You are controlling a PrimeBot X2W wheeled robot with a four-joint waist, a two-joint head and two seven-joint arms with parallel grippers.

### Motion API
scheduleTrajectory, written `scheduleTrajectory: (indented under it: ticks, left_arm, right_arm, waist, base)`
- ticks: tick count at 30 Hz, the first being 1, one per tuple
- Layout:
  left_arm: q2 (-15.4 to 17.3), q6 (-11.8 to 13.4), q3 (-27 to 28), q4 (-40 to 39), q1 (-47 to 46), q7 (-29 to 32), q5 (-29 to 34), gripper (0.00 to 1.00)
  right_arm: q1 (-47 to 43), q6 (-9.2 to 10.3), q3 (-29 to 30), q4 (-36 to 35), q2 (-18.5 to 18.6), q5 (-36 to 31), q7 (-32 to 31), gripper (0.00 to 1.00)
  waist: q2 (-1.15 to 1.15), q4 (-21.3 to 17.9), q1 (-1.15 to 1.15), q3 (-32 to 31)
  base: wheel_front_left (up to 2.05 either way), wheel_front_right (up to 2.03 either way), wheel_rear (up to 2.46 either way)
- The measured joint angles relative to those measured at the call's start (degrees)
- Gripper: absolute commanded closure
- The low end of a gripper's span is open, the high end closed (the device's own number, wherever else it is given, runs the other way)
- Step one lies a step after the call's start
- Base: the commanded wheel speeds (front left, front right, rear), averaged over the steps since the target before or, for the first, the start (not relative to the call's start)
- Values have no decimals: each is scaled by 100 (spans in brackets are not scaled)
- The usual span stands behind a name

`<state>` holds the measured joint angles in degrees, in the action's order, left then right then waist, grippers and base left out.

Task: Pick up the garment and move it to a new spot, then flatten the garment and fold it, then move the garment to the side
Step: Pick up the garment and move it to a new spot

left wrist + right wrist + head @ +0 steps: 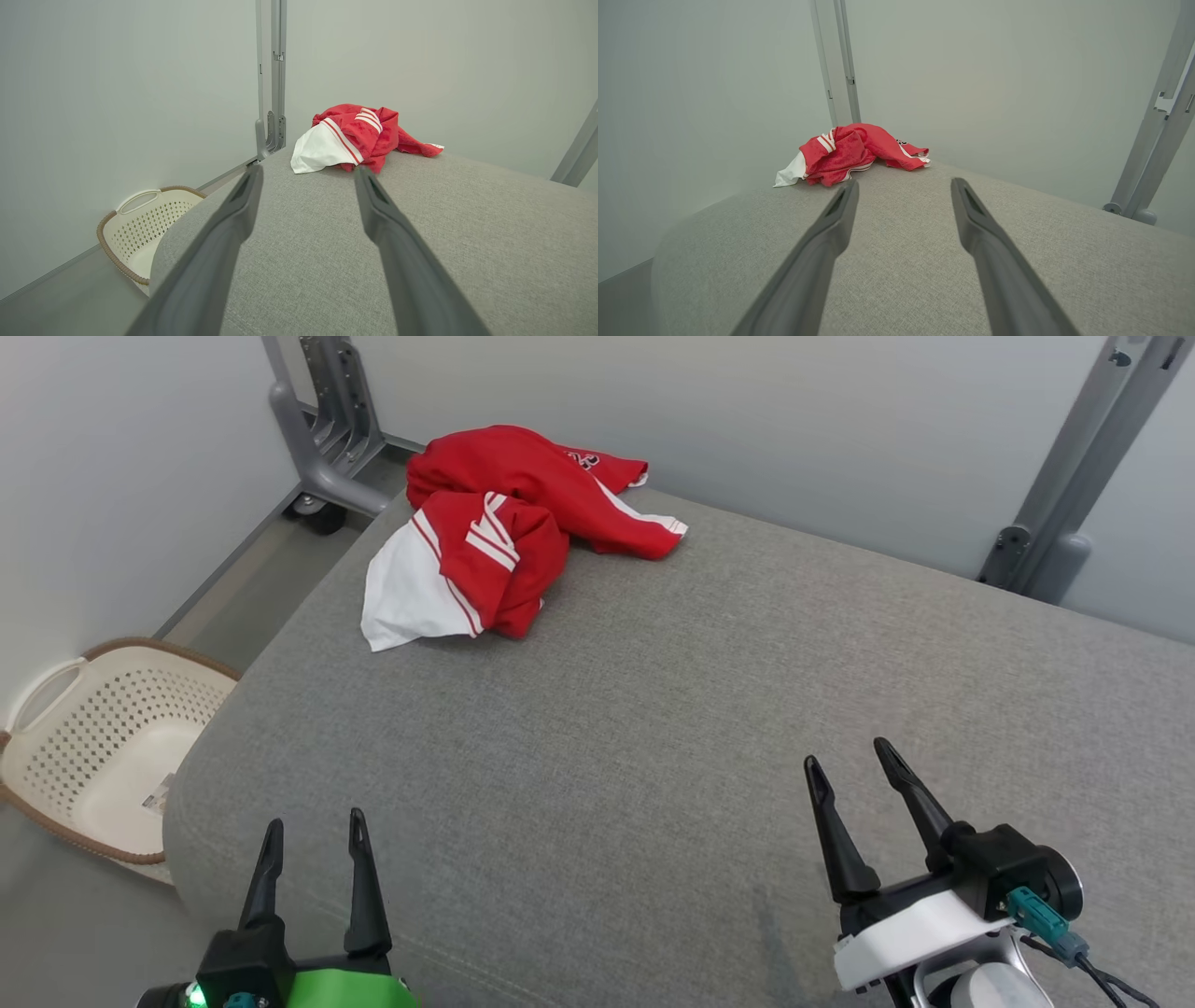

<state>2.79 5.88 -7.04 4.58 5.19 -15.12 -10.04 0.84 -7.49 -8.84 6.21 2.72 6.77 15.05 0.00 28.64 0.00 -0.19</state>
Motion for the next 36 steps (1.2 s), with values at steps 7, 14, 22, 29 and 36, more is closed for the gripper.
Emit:
scheduleTrajectory:
  ticks: [7, 14, 22, 29, 36]
  left_arm:
    - [-1, 22, 159, -77, 51, 0, -51, 0]
    - [103, -268, 601, -179, -572, 0, 4, 0]
    - [694, -737, 865, 392, -2346, 152, 52, 0]
    - [1256, -1103, 710, 1607, -4027, 859, -14, 0]
    - [1656, -1311, 119, 2871, -5099, 1771, -397, 0]
  right_arm:
    - [62, 0, -4, 33, 1, -8, 0, 0]
    - [5, 0, 221, -56, 2, -98, 0, 0]
    - [193, 0, 286, -153, -1, -425, 0, 0]
    - [548, 0, 336, -229, 1, -724, 0, 0]
    - [726, 0, 465, -301, 2, -1067, 1, 0]
  waist:
    - [0, 137, 0, 110]
    - [0, 152, 0, 233]
    - [0, -85, 0, 630]
    - [0, -468, 1, 1044]
    - [0, -869, 1, 1524]
  base:
    - [0, 0, 0]
    - [0, 0, 0]
    - [0, 0, 0]
    - [0, 0, 0]
    - [0, 0, 0]
